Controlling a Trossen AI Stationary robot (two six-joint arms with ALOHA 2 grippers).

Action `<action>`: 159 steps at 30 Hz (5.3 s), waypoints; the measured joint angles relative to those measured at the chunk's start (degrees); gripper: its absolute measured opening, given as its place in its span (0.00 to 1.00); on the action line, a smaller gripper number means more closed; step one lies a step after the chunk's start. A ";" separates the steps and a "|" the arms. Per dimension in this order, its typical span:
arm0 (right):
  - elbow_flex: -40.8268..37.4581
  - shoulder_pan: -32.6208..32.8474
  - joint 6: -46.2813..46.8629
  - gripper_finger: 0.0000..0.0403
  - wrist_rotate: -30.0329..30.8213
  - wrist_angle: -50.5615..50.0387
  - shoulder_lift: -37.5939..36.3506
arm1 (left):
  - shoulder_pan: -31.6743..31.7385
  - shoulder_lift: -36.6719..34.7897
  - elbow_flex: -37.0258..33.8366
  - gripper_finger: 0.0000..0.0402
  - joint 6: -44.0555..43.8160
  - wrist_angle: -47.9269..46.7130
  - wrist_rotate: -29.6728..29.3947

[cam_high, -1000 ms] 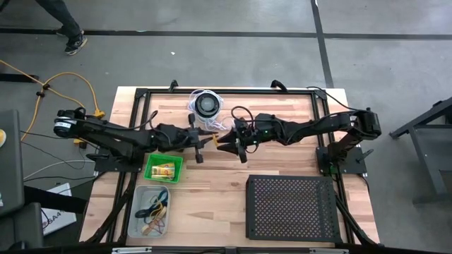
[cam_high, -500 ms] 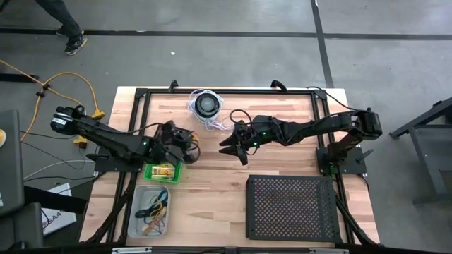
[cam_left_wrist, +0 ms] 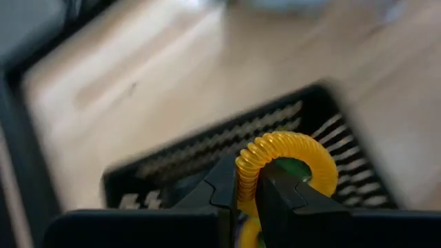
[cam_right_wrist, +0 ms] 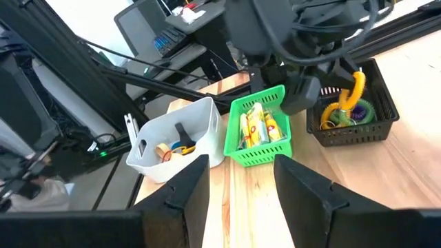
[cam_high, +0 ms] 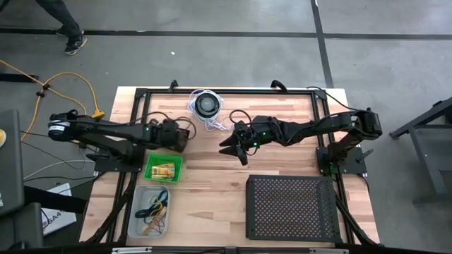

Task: Pick & Place Office Desk Supplies
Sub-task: Put the yellow coil keychain into the black bin, then put the black coil keychain into the black bin

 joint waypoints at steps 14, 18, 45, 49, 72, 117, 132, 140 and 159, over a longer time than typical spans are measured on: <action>0.00 -0.02 -0.44 0.37 0.00 -0.05 0.02 | 2.73 0.02 0.00 0.07 -6.62 -8.21 3.34; 0.00 -0.02 -0.46 0.37 0.00 -0.08 0.04 | 2.73 0.02 0.00 0.07 -6.62 -8.21 3.45; 0.00 -1.16 -1.76 0.37 0.02 -2.97 0.09 | 2.72 0.04 0.02 0.33 14.59 18.79 9.05; 0.00 -2.16 -1.67 0.37 0.04 -5.47 0.09 | 2.71 0.04 0.08 0.33 27.87 36.05 21.80; 0.00 -5.46 -6.48 0.36 10.29 -29.79 0.09 | 2.72 0.04 0.09 0.33 38.45 48.33 29.48; -7.92 -24.01 -0.51 0.36 29.77 -53.05 0.70 | 2.71 0.04 0.02 0.33 38.51 48.38 29.48; -10.58 -25.31 -1.89 0.36 25.42 -46.51 0.72 | 2.71 0.04 0.02 0.33 38.51 48.39 29.48; -10.58 -25.29 -1.96 0.36 26.28 -45.24 3.71 | 2.71 0.06 0.02 0.33 38.51 48.40 29.48; -10.58 -26.36 -1.95 0.26 27.92 -43.43 3.89 | 2.71 0.06 0.02 0.33 38.51 48.42 29.48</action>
